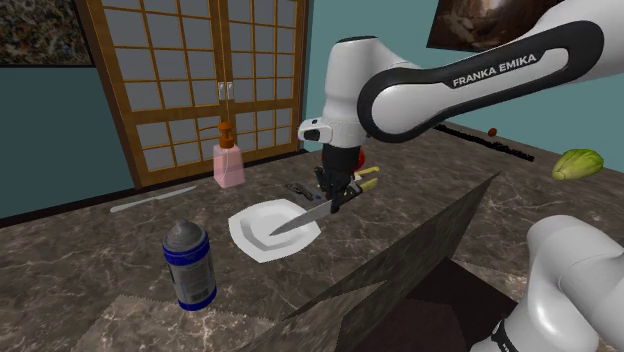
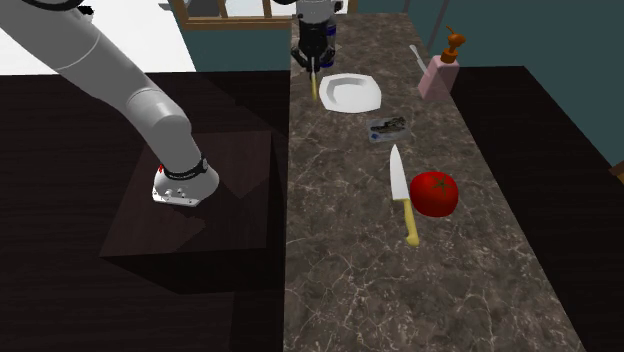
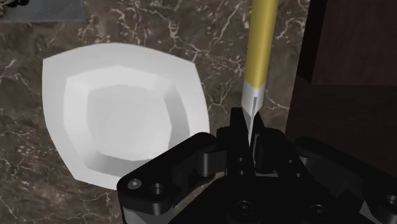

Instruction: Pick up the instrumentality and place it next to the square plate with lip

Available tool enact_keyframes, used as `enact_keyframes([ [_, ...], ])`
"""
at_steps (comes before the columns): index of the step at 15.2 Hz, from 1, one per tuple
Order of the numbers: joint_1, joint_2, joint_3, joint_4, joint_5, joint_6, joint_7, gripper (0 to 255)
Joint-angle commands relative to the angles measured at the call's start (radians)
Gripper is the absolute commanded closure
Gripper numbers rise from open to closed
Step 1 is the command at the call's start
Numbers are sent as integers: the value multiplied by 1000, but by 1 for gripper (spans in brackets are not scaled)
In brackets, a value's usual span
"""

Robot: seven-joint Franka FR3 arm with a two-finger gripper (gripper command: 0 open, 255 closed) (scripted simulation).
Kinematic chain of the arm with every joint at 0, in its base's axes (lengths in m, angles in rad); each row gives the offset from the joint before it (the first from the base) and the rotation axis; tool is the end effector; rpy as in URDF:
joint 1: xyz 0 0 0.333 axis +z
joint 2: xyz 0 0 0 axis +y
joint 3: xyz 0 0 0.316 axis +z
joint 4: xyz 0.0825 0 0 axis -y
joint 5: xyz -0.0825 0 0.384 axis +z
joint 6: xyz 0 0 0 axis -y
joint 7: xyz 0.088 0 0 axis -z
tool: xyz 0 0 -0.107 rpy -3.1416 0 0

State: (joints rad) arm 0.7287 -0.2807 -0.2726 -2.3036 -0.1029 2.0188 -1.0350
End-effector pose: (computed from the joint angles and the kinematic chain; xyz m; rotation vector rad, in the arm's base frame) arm 0.4195 0.1943 0.4535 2.2379 2.1852 -0.0262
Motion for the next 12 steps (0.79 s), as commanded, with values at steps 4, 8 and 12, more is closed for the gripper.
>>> enact_keyframes([
  [4,56,97,63,87,43,4,95,255],
  [8,96,179,108,175,68,-5,165,255],
  [12,133,272,148,282,87,-22,232,255],
])
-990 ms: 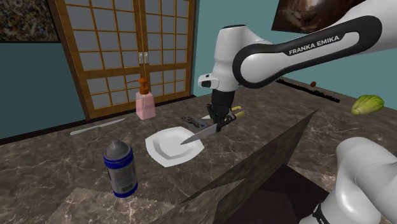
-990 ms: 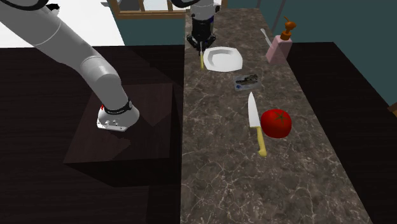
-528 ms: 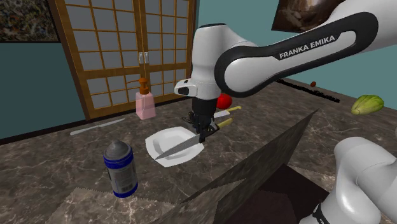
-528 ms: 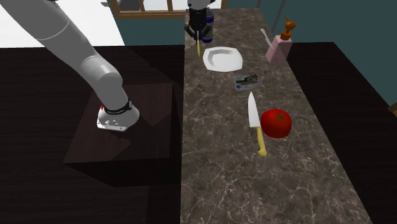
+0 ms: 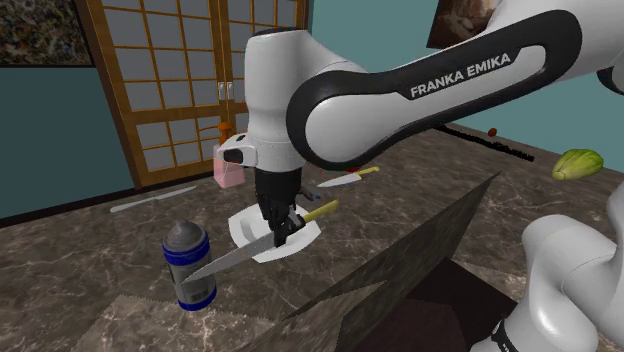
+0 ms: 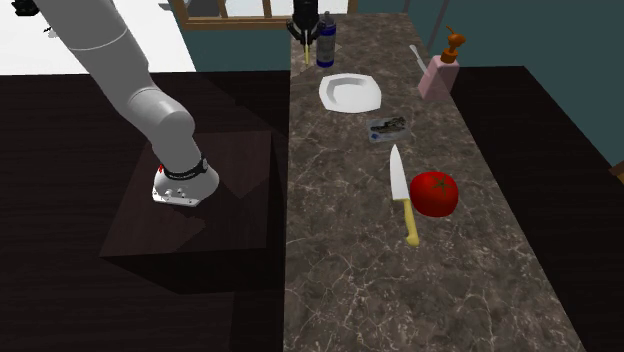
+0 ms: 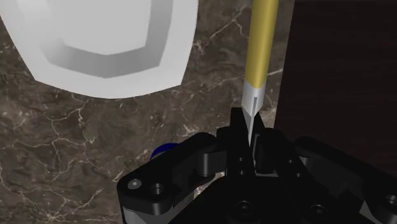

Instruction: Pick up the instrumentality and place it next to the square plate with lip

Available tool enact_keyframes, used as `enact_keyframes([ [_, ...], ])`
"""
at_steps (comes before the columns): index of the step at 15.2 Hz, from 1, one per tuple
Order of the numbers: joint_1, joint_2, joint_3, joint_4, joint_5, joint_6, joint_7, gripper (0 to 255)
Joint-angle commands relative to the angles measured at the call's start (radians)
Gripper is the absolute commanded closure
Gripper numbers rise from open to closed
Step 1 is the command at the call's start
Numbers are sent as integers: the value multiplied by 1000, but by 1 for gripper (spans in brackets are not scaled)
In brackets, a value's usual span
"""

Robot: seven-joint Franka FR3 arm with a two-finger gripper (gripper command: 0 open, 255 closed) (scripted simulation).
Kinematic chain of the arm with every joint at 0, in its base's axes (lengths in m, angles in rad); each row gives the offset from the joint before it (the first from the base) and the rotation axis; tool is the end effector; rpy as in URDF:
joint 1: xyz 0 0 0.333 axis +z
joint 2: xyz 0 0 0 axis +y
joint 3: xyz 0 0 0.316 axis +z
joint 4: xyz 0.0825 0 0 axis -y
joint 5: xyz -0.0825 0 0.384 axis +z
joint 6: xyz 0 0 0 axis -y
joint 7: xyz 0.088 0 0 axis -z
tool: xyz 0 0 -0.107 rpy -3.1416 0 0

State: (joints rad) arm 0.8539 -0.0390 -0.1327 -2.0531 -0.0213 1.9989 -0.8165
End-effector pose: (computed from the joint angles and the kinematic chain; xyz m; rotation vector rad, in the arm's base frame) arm 0.4059 0.3544 0.4533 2.2382 2.1852 -0.0253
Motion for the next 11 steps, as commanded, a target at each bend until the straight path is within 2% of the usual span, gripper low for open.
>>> enact_keyframes([
  [1,16,54,17,61,9,-8,30,255],
  [3,34,105,34,125,15,-21,62,255],
  [11,33,139,34,57,18,81,60,255],
])
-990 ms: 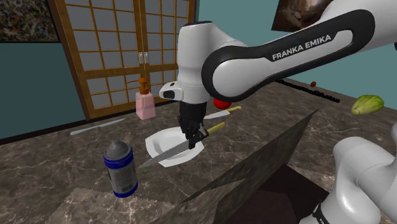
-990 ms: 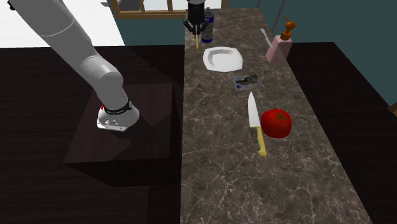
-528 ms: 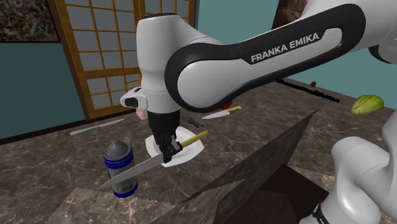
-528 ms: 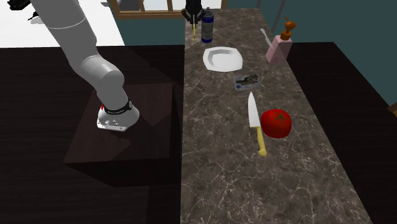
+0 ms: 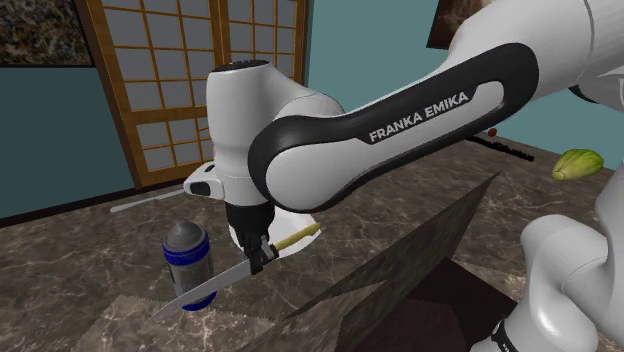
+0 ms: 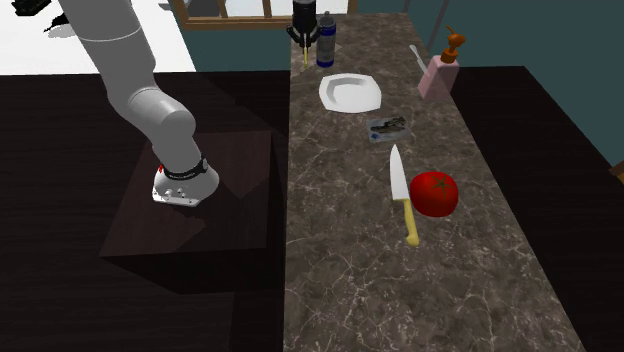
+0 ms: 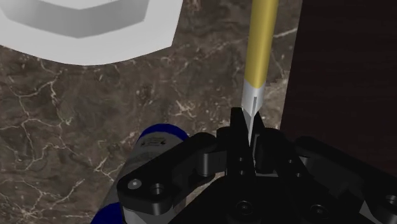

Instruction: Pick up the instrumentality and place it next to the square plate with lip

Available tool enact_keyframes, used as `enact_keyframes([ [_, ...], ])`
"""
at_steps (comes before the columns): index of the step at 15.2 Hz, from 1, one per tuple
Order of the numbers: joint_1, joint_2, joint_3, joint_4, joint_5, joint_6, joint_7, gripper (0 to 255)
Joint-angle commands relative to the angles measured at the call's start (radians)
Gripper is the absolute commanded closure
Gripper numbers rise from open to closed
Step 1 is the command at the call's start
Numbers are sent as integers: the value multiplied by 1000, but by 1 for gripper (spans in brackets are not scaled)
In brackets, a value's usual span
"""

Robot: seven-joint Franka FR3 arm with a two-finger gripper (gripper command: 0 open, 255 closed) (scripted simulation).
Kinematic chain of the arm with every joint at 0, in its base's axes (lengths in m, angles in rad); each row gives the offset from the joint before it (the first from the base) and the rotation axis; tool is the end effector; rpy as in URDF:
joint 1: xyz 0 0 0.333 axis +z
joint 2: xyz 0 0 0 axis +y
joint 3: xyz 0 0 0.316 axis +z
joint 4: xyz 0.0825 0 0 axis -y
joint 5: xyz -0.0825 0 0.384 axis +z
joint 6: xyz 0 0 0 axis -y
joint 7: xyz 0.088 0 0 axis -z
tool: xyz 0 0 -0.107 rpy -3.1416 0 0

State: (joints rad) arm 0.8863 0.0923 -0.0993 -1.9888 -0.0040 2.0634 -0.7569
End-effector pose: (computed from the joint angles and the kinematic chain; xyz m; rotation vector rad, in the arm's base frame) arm 0.4038 0.4062 0.4162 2.2393 2.1848 -0.0267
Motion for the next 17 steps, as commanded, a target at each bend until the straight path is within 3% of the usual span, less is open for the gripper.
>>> enact_keyframes([
  [1,0,13,1,-15,1,29,0,255],
  [13,-2,93,2,-90,11,183,-5,255],
  [17,-2,93,2,-90,11,183,-5,255],
])
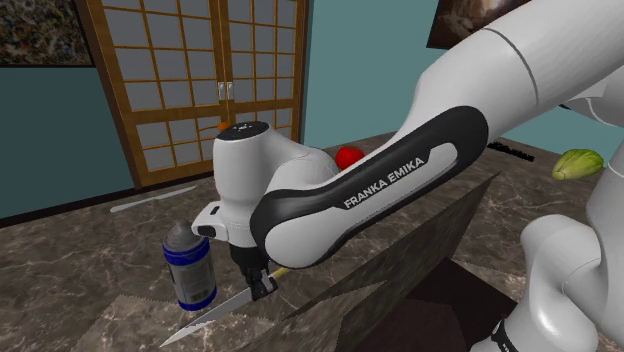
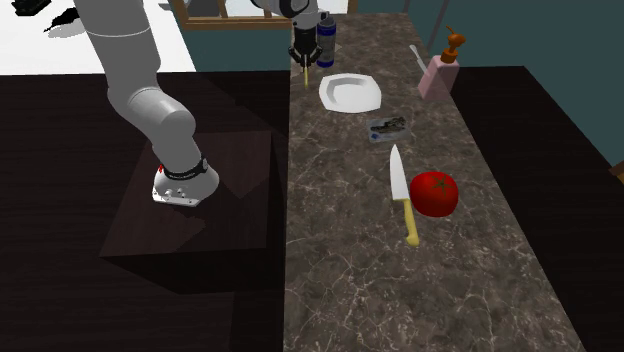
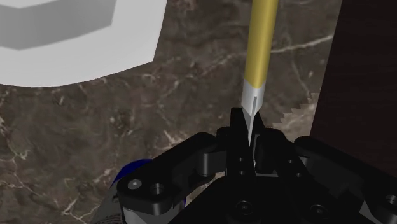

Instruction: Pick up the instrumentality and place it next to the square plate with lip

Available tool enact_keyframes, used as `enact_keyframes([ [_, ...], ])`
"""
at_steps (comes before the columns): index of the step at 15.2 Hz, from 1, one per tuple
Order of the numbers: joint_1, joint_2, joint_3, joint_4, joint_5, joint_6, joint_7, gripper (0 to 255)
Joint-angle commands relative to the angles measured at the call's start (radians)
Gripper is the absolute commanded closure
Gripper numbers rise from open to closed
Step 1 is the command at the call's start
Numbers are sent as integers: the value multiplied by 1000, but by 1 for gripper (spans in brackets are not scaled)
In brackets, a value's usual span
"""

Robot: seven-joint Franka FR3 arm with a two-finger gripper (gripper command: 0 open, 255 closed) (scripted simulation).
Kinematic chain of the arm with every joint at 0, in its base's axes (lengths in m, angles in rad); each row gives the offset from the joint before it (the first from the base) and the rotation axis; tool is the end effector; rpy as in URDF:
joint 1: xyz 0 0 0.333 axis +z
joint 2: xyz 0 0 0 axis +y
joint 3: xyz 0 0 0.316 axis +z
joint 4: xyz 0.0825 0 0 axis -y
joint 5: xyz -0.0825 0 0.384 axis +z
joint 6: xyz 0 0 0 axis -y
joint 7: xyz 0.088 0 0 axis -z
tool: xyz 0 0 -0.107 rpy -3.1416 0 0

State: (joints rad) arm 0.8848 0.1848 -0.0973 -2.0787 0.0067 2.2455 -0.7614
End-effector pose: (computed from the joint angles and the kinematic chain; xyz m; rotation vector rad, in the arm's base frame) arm 0.4037 0.4072 0.3386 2.2393 2.1848 -0.0265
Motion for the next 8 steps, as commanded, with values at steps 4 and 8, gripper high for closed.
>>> enact_keyframes([
  [4,0,0,0,-1,0,1,0,255],
  [8,0,0,0,-1,0,1,0,0],
])
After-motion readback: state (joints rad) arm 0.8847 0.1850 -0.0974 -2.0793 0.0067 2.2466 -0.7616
